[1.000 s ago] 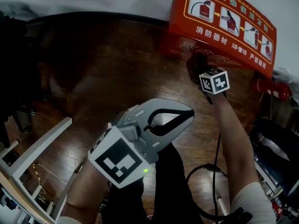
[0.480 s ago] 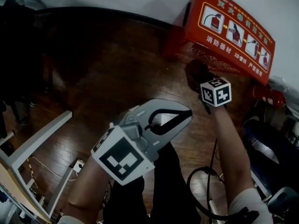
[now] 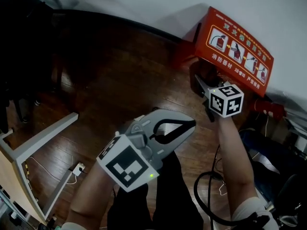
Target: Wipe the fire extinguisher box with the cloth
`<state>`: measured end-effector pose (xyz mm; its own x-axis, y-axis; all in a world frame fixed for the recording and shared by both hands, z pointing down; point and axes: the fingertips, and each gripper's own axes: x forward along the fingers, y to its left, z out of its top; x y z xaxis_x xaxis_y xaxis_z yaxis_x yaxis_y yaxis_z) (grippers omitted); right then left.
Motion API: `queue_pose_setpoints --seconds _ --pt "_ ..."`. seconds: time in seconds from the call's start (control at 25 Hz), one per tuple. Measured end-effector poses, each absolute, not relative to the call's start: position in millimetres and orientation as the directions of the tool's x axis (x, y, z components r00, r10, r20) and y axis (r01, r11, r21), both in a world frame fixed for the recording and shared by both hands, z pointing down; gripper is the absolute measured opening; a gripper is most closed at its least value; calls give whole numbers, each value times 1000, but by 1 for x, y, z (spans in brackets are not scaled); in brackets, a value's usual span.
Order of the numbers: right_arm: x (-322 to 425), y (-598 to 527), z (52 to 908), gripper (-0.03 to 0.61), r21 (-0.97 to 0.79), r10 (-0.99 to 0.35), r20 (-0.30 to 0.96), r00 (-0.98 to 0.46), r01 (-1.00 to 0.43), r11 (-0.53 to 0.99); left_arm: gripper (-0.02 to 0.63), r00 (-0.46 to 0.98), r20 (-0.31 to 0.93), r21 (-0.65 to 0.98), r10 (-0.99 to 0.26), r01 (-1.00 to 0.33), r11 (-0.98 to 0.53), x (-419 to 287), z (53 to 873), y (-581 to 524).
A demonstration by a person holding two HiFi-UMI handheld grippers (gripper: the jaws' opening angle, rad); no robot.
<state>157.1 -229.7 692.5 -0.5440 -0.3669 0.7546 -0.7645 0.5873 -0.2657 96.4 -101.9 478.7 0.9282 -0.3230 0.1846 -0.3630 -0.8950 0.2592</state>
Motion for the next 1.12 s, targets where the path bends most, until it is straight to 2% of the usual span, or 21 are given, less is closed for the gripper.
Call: queue_pose_setpoints --seconds 0.2,0.48,0.76,0.92,1.12 --pt "156 -241 748 52 -288 -356 776 -520 -795 533 0 916 204 260 -345 -391 -883 85 496 -110" --pt "151 -237 850 52 -255 -286 836 -468 -793 554 0 898 199 257 -392 -433 -864 67 533 -125" --pt "151 -239 922 52 -251 -209 882 -422 -798 548 0 875 257 266 -410 -472 -841 45 570 -131" --pt "141 -226 901 52 -246 -166 894 -416 -766 594 0 849 255 279 -463 -523 -806 30 562 -132" --pt "109 -189 800 52 -226 -90 902 -421 -641 734 0 824 234 276 -516 -565 -778 8 504 -122"
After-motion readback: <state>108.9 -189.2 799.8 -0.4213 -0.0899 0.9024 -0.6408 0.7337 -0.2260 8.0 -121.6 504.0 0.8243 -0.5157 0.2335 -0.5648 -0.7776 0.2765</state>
